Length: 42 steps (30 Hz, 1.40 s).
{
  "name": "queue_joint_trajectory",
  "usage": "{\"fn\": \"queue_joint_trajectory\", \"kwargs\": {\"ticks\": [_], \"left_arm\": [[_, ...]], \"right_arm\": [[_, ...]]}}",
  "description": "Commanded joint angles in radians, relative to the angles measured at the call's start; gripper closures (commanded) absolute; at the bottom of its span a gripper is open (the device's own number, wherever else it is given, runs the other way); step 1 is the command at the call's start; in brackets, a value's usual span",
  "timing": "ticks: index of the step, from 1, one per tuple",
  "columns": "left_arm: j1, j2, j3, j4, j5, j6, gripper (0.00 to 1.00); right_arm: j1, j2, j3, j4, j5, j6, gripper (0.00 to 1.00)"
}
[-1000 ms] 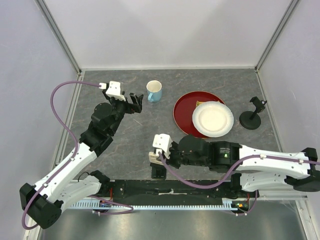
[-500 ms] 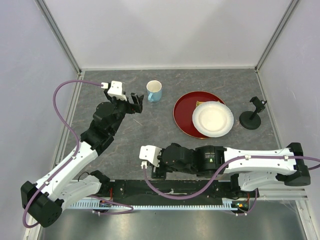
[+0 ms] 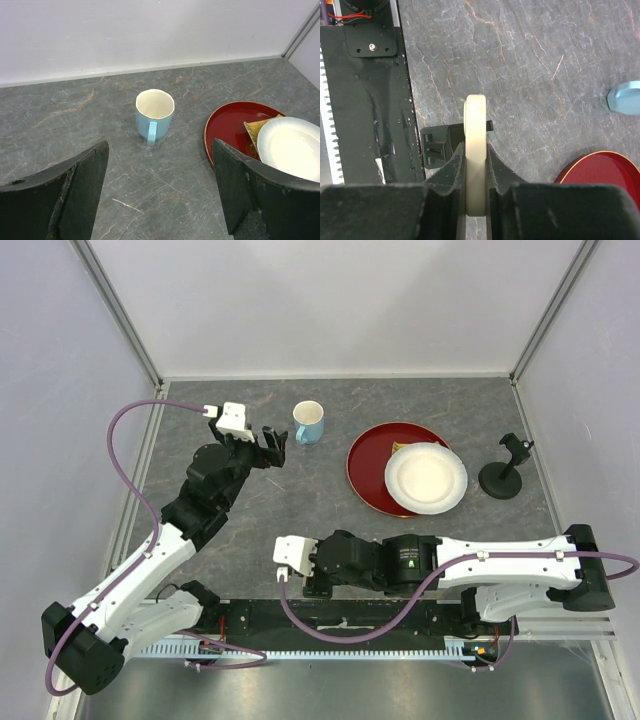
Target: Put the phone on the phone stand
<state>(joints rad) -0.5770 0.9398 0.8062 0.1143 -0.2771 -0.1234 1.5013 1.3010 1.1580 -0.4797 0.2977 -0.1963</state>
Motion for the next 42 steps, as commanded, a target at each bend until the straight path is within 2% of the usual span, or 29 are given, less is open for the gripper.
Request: {"fn": "queue_joint_trajectory", "kwargs": {"ticks": [1,22,33,42], "left_arm": [[0.008,-0.009,0.013,0.027,0.012,-0.004,0.12],[0.006,-0.001,0.011,0.027,0.024,-0.009,0.12],[0.006,0.007,0.014,0.025,0.029,-0.012,0.12],[0.006,0.011,0.014,0.025,0.033,-0.012,0.12]], "right_arm": [[0.002,-0.003,-0.017,0.096,0.046,-0.025,1.00],[-0.079,-0.046,-0.139,0.191,-0.088,-0.060,1.00],[-0.079,-0.089,-0.112,0.194,-0.141,-0.072,1.00],[-0.105,-0.086,-0.170,0.260,-0.196,-0.084,1.00]]}}
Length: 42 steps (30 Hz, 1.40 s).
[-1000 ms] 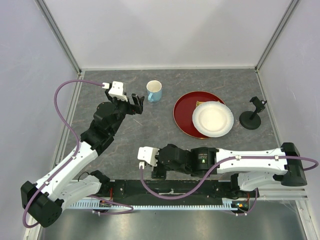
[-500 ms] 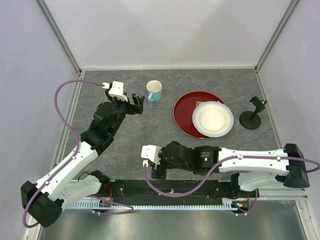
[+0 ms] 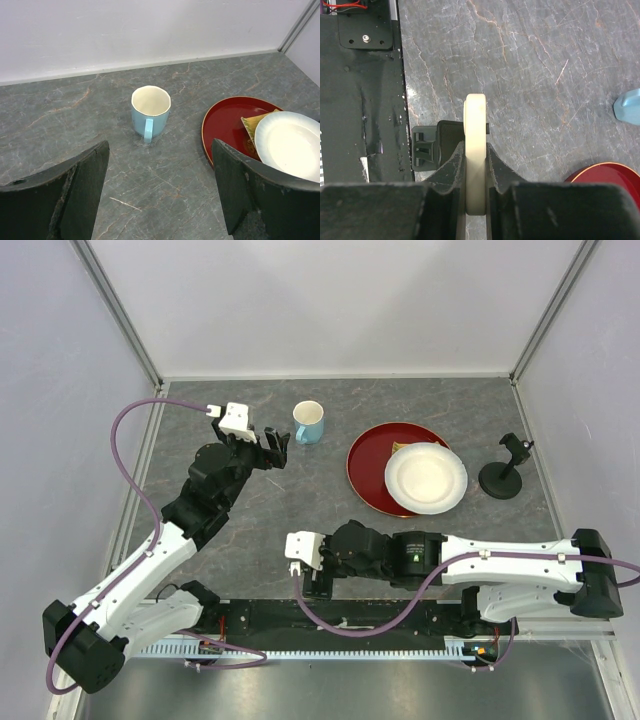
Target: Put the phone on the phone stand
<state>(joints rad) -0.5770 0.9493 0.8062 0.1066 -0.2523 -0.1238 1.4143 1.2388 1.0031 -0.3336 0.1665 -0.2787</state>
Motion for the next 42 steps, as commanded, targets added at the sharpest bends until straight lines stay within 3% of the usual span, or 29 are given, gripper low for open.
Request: {"fn": "queue_joint_trajectory", "kwargs": {"ticks": [1,26,42], "left_arm": [[0.006,0.002,0.014,0.031,0.008,-0.011,0.12],[0.006,0.011,0.014,0.031,0.015,-0.013,0.12],[0.006,0.014,0.014,0.030,0.013,-0.013,0.12]], "right_arm": [[-0.023,-0.024,-0.024,0.120,-0.070,-0.002,1.00],[-0.057,-0.058,-0.055,0.088,-0.090,0.006,1.00],[-0.058,-0.032,-0.069,0.100,-0.097,0.038,0.69]]}}
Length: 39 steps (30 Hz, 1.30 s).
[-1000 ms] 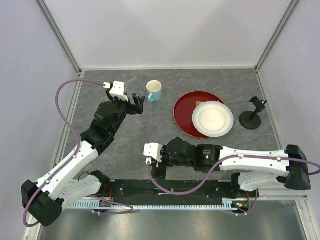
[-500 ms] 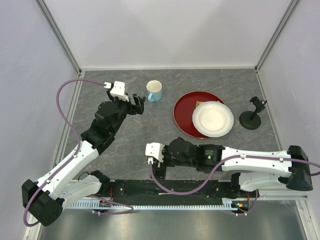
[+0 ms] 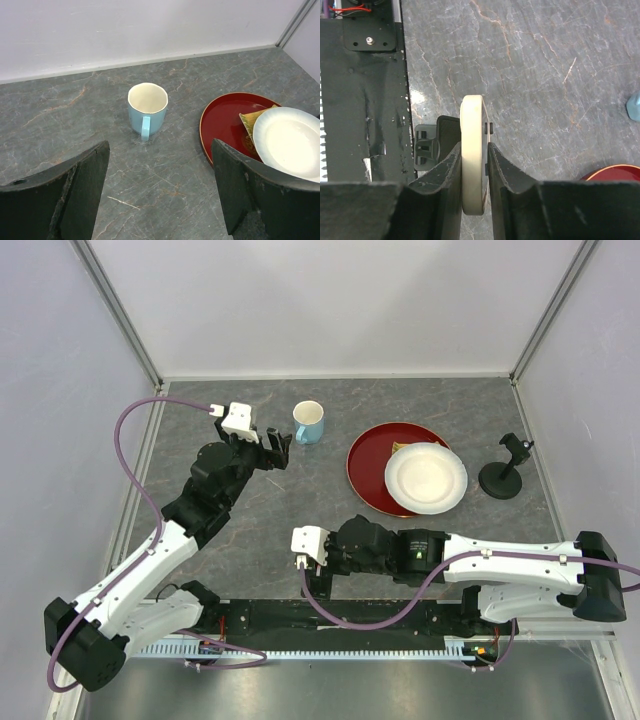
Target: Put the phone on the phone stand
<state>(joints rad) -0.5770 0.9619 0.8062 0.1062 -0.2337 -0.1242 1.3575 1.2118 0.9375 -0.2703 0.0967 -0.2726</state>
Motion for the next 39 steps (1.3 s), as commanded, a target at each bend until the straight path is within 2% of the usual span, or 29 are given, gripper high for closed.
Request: {"fn": "queue_joint_trajectory", "kwargs": {"ticks": [1,9,21,28,30,31,39], "left_arm": [[0.006,0.001,0.014,0.030,-0.006,-0.012,0.12],[0.006,-0.005,0.016,0.030,-0.003,-0.014,0.12],[0.006,-0.011,0.016,0.029,-0.006,-0.012,0.13],[0.008,-0.012,0.016,0.029,-0.003,-0.014,0.13],[0.006,-0.015,0.016,0.029,-0.003,-0.014,0.12],[0.006,-0.015,0.016,0.029,-0.004,-0.014,0.12],[0.006,-0.020,0.014,0.029,-0.007,-0.015,0.12]], "right_arm": [[0.000,0.000,-0.005,0.036,-0.029,0.033,0.68],[0.020,0.002,-0.019,0.046,-0.041,0.087,0.50],[0.054,0.019,-0.029,0.048,-0.025,0.121,0.43],[0.078,0.012,-0.028,0.048,-0.003,0.151,0.30],[0.081,0.009,-0.026,0.048,0.020,0.167,0.22],[0.083,0.008,-0.025,0.045,0.023,0.171,0.03],[0.083,-0.092,-0.003,0.033,0.135,0.252,0.02]]}}
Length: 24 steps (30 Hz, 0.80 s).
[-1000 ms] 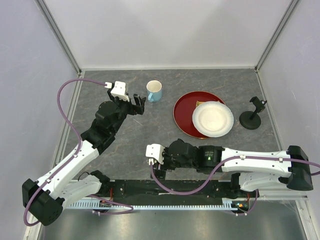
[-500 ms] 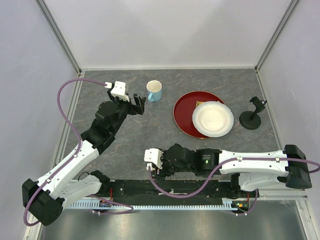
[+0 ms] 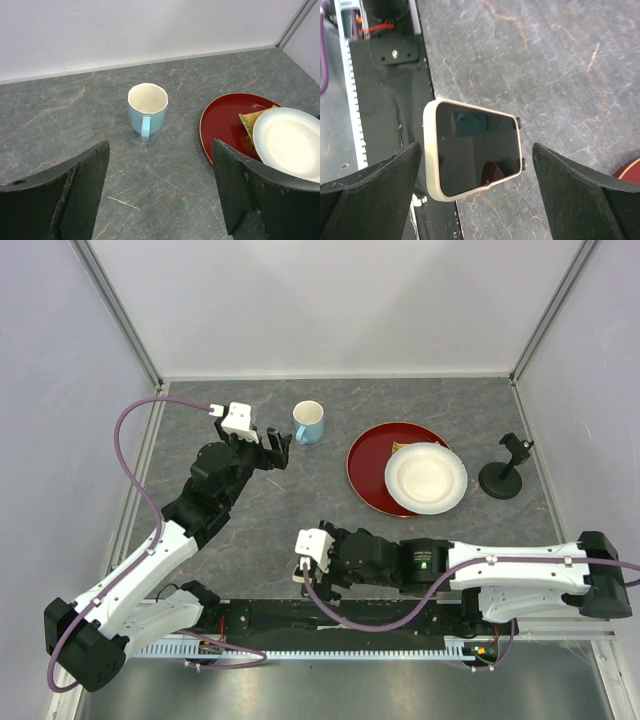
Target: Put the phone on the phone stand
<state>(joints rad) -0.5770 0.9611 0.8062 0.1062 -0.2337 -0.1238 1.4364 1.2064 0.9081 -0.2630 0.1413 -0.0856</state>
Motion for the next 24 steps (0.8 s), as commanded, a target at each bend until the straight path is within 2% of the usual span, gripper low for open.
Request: {"fn": "queue_joint_trajectory", "kwargs": {"ticks": [1,4,8,10,11,12,14,15,16,18,22,24], "left_arm": [[0.006,-0.021,0.014,0.027,-0.009,-0.017,0.12],[0.006,-0.027,0.014,0.027,-0.007,-0.017,0.12],[0.005,-0.039,0.016,0.026,-0.001,-0.023,0.12],[0.005,-0.042,0.017,0.024,0.004,-0.027,0.12],[0.005,-0.042,0.017,0.023,0.004,-0.028,0.12],[0.005,-0.042,0.019,0.021,0.005,-0.030,0.12],[0.005,-0.042,0.024,0.015,0.010,-0.036,0.12],[0.005,-0.041,0.025,0.013,0.017,-0.037,0.12],[0.005,-0.041,0.028,0.010,0.019,-0.040,0.12],[0.005,-0.044,0.027,0.010,0.022,-0.043,0.12],[0.005,-0.039,0.030,0.006,0.036,-0.056,0.12],[0.005,-0.036,0.033,0.003,0.049,-0.062,0.12]], "right_arm": [[0.005,-0.105,0.025,0.019,0.142,0.082,0.02],[0.005,-0.197,-0.003,0.021,0.254,0.165,0.02],[0.005,-0.335,-0.061,0.024,0.634,0.289,0.02],[0.005,-0.381,-0.093,0.008,0.751,0.346,0.02],[0.004,-0.424,-0.106,0.005,0.803,0.407,0.02],[0.004,-0.441,-0.132,-0.007,0.934,0.444,0.02],[-0.005,-0.479,-0.152,-0.095,1.079,0.559,0.02],[-0.014,-0.487,-0.146,-0.166,1.178,0.719,0.02],[-0.055,-0.492,-0.138,-0.303,1.208,0.809,0.02],[-0.126,-0.511,-0.126,-0.375,1.192,0.885,0.02],[-0.397,-0.519,-0.098,-0.386,1.097,0.819,0.02],[-0.491,-0.469,-0.052,-0.386,1.048,0.770,0.02]]}}
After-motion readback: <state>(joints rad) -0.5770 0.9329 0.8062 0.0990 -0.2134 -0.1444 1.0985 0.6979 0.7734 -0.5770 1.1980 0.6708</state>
